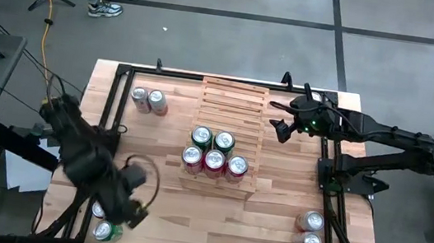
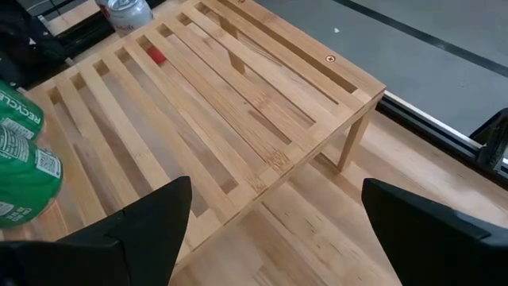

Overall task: Place canned beverage on shelf
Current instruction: Put the green soda can on the shelf aligned with the other green soda cans

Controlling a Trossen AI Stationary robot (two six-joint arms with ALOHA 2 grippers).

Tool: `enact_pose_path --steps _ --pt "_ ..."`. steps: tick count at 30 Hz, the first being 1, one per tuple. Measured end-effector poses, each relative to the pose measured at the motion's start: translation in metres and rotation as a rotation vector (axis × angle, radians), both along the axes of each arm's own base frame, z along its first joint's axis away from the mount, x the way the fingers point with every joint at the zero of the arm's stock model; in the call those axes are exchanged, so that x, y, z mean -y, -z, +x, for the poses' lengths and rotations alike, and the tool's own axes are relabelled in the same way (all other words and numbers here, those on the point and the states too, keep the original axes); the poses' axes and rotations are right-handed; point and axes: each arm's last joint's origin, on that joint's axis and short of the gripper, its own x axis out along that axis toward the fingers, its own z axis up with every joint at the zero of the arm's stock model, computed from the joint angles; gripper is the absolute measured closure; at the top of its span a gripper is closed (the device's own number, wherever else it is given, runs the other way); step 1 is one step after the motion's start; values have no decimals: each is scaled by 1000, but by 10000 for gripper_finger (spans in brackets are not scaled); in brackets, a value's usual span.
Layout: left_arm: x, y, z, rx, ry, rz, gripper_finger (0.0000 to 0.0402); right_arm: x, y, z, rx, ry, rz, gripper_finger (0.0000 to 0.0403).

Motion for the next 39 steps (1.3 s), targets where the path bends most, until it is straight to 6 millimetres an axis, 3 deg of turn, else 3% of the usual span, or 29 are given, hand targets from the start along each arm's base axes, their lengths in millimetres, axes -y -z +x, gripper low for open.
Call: enact_pose_path --steps 8,14,24,30,39 --pt "70 38 -35 -275 -255 25 143 0 0 0 -3 3 3 48" --pt "103 65 -44 -356 -231 53 143 0 0 0 -2 3 4 48" --pt "103 87 -32 -314 -22 179 143 0 0 0 28 49 44 48" --pt "106 111 -34 -342 101 178 143 0 0 0 29 51 45 48" --pt "102 127 -38 -372 176 227 143 0 1 -1 22 54 49 48"
